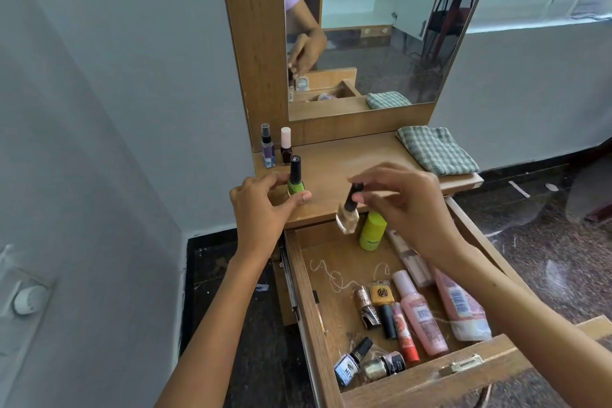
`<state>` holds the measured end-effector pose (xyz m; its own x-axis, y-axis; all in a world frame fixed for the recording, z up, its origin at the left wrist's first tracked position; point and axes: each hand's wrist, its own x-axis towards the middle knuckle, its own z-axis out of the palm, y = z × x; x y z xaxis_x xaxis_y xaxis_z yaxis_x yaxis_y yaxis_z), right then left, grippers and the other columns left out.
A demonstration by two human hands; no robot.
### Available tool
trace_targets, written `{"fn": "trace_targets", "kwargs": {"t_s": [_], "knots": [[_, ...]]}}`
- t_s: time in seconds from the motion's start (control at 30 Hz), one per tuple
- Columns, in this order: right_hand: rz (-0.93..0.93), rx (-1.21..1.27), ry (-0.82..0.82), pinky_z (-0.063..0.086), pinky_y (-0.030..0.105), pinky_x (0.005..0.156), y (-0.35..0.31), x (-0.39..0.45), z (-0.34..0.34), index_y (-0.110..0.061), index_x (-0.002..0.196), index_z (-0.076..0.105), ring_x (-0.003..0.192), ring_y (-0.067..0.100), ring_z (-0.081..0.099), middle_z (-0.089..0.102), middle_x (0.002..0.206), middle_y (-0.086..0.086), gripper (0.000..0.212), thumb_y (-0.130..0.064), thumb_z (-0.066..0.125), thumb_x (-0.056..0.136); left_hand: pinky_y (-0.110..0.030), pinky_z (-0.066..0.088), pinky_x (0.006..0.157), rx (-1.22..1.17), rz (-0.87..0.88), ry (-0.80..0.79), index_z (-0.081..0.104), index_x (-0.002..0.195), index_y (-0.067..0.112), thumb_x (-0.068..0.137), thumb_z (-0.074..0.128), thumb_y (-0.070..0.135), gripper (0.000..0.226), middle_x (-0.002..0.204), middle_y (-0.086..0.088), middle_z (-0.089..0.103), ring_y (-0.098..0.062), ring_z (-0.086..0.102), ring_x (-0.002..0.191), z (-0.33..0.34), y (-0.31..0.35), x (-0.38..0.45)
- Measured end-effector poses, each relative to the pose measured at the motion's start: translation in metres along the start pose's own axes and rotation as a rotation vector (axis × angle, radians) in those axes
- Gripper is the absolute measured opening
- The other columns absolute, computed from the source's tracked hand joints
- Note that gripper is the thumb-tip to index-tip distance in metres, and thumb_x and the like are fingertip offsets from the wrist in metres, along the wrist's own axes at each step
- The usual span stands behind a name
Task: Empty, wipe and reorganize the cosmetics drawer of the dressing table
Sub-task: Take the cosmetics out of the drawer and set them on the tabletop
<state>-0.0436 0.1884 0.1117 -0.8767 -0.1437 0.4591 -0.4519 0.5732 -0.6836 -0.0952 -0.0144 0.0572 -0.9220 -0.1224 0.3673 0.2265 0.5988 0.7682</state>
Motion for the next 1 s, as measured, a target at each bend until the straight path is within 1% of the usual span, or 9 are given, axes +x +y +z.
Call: {"fn": "trace_targets", "kwargs": {"t_s": [0.03, 0.1, 0.27, 0.43, 0.6, 0.73, 0.9, 0.97, 1.0], "knots": [[-0.005, 0.007, 0.032, 0.053, 0.013, 0.07, 0.0, 0.009, 0.003, -0.013, 0.1, 0.072, 0.088, -0.001, 0.066, 0.068, 0.096, -0.004, 0.02, -0.005, 0.071, 0.082, -0.016, 0.032, 0.076, 0.015, 0.002, 0.005, 0.068, 0.105, 0.024, 0.069, 0.074, 0.047, 0.043, 0.106, 0.0, 0.065, -0.019, 0.052, 0.102, 0.0, 0.001, 0.0], [-0.004, 0.009, 0.093, 0.051, 0.013, 0.068, 0.007, 0.027, 0.013, -0.014, 0.099, 0.072, 0.086, 0.0, 0.066, 0.067, 0.094, -0.005, 0.019, -0.005, 0.07, 0.082, -0.018, 0.022, 0.071, 0.045, 0.025, 0.02, 0.068, 0.104, 0.023, 0.07, 0.074, 0.046, 0.042, 0.107, 0.002, 0.064, -0.017, 0.049, 0.104, 0.0, 0.001, 0.0], [-0.041, -0.021, 0.178, 0.049, 0.009, 0.065, 0.026, 0.055, 0.041, -0.014, 0.102, 0.071, 0.086, 0.003, 0.066, 0.067, 0.098, -0.003, 0.022, -0.005, 0.07, 0.082, -0.017, 0.016, 0.071, 0.084, 0.067, 0.039, 0.069, 0.1, 0.023, 0.068, 0.075, 0.046, 0.04, 0.106, 0.005, 0.066, -0.013, 0.048, 0.103, 0.0, -0.002, 0.002], [0.025, 0.055, 0.116, 0.055, 0.015, 0.069, 0.036, 0.049, 0.053, -0.017, 0.122, 0.059, 0.093, 0.001, 0.064, 0.065, 0.107, -0.007, 0.055, -0.014, 0.081, 0.072, -0.019, 0.017, 0.073, 0.08, 0.094, 0.049, 0.069, 0.098, 0.024, 0.068, 0.075, 0.047, 0.038, 0.104, 0.008, 0.066, -0.004, 0.043, 0.098, 0.001, -0.003, 0.004], [0.106, 0.019, 0.131, 0.056, 0.02, 0.074, 0.044, 0.05, 0.063, -0.019, 0.107, 0.068, 0.087, 0.001, 0.066, 0.07, 0.1, -0.01, 0.035, -0.023, 0.079, 0.073, -0.02, 0.016, 0.072, 0.092, 0.087, 0.052, 0.069, 0.099, 0.026, 0.067, 0.075, 0.047, 0.039, 0.105, 0.01, 0.067, -0.003, 0.044, 0.097, 0.001, -0.006, 0.009], [0.107, -0.015, 0.15, 0.055, 0.023, 0.074, 0.046, 0.072, 0.078, -0.02, 0.107, 0.068, 0.086, 0.004, 0.067, 0.071, 0.102, -0.007, 0.034, -0.023, 0.079, 0.075, -0.018, 0.015, 0.073, 0.081, 0.089, 0.062, 0.069, 0.098, 0.027, 0.066, 0.074, 0.05, 0.039, 0.103, 0.013, 0.066, -0.001, 0.043, 0.095, 0.001, -0.007, 0.01], [0.113, -0.016, 0.178, 0.042, 0.001, 0.067, 0.047, 0.095, 0.09, -0.019, 0.105, 0.069, 0.08, -0.005, 0.06, 0.069, 0.098, -0.012, 0.029, -0.02, 0.077, 0.077, -0.019, 0.016, 0.072, 0.073, 0.107, 0.081, 0.07, 0.097, 0.027, 0.065, 0.076, 0.048, 0.039, 0.102, 0.012, 0.068, -0.002, 0.045, 0.094, 0.001, -0.007, 0.01], [0.116, -0.038, 0.184, 0.043, 0.005, 0.071, 0.048, 0.1, 0.093, -0.02, 0.104, 0.069, 0.082, -0.004, 0.061, 0.071, 0.099, -0.01, 0.028, -0.021, 0.076, 0.077, -0.019, 0.016, 0.072, 0.079, 0.11, 0.084, 0.07, 0.097, 0.026, 0.065, 0.076, 0.047, 0.039, 0.102, 0.012, 0.068, -0.002, 0.045, 0.094, 0.001, -0.006, 0.01], [0.112, -0.043, 0.185, 0.048, 0.011, 0.074, 0.049, 0.102, 0.094, -0.02, 0.104, 0.069, 0.084, -0.002, 0.062, 0.072, 0.1, -0.009, 0.028, -0.021, 0.076, 0.077, -0.019, 0.016, 0.072, 0.082, 0.109, 0.085, 0.07, 0.097, 0.026, 0.065, 0.076, 0.047, 0.039, 0.102, 0.012, 0.068, -0.002, 0.044, 0.094, 0.001, -0.006, 0.01]]}}
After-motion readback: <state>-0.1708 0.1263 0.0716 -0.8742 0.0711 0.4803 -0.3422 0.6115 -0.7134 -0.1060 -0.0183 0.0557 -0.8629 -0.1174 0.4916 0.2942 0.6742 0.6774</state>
